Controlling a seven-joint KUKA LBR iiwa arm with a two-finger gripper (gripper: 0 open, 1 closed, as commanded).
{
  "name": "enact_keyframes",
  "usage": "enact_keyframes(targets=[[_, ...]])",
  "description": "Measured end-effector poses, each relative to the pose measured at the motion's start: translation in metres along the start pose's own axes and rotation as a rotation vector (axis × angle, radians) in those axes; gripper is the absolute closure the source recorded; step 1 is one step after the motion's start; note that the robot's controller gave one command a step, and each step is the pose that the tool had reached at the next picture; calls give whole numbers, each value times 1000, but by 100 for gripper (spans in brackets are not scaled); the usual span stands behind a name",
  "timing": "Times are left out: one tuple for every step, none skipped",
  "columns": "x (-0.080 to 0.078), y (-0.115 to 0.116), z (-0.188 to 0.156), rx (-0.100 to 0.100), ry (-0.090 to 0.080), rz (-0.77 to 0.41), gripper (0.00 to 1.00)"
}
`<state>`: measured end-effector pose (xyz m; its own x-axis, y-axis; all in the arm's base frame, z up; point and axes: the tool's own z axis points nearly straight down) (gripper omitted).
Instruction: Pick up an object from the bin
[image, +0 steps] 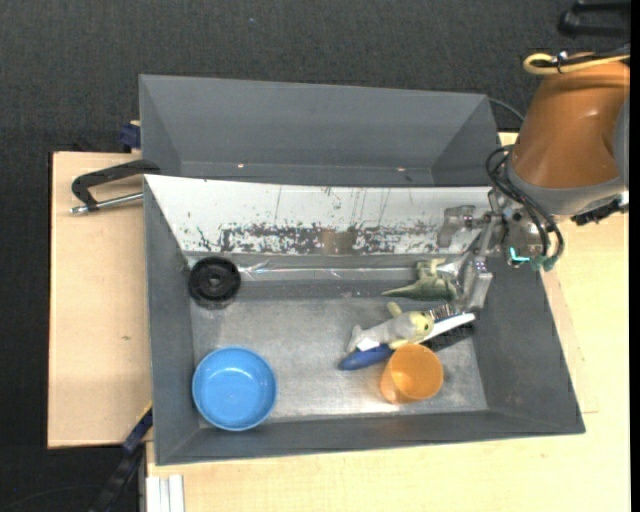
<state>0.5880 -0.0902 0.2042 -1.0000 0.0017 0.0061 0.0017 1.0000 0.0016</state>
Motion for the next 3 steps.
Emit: enact_keyframes(targets=[[35, -8, 116, -1, 3, -61, 0], [32, -7, 111, 1, -7, -62, 100], [4, -22, -84, 6, -21, -216, 100]])
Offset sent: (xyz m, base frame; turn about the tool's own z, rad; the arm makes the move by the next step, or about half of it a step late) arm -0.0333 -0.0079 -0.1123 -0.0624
